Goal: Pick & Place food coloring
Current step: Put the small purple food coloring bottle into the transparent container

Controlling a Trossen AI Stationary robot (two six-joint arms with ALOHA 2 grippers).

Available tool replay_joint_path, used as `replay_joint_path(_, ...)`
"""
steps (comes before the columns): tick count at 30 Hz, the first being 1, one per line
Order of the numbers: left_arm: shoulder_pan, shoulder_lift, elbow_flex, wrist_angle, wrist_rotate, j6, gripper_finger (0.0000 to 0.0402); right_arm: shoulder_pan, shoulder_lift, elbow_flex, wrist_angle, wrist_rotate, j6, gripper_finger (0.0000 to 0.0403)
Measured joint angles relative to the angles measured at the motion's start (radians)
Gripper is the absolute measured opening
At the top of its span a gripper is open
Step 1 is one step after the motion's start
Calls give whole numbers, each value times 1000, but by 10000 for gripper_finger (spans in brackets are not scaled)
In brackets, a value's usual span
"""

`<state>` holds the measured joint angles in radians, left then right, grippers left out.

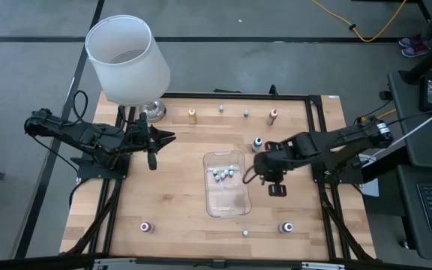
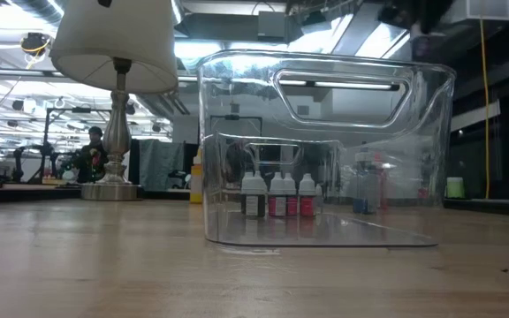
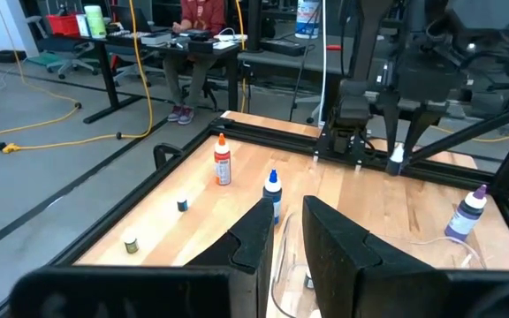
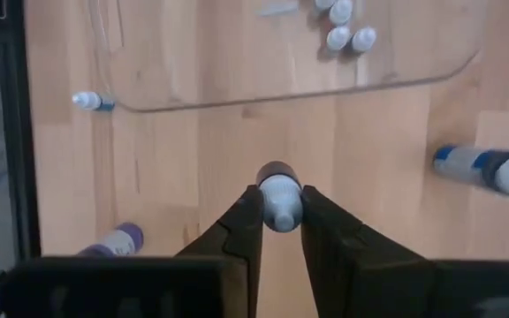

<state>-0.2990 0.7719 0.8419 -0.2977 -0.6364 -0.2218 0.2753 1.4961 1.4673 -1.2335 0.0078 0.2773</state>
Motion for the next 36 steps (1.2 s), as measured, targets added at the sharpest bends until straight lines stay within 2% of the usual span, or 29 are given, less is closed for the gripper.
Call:
replay_joint_path(7,0,0,0,1,0,0,59,-39,187,274,-74,24,-167,67)
replay_joint_path(12,0,0,0,1,0,0,59,-47,263,329,-54,25,-247,70)
replay_joint_path(16,0,0,0,1,1,0,59,-48,309,297,10,12,-304,64)
replay_joint_path(20,0,0,0,2,1,-1,59,-74,316,243,126,-66,-339,68)
replay_joint_path(25,0,0,0,1,2,-10,59,-109,316,157,188,-68,-339,66)
replay_joint_path(36,0,0,0,1,8,-11,59,-115,317,-65,468,-73,-259,67)
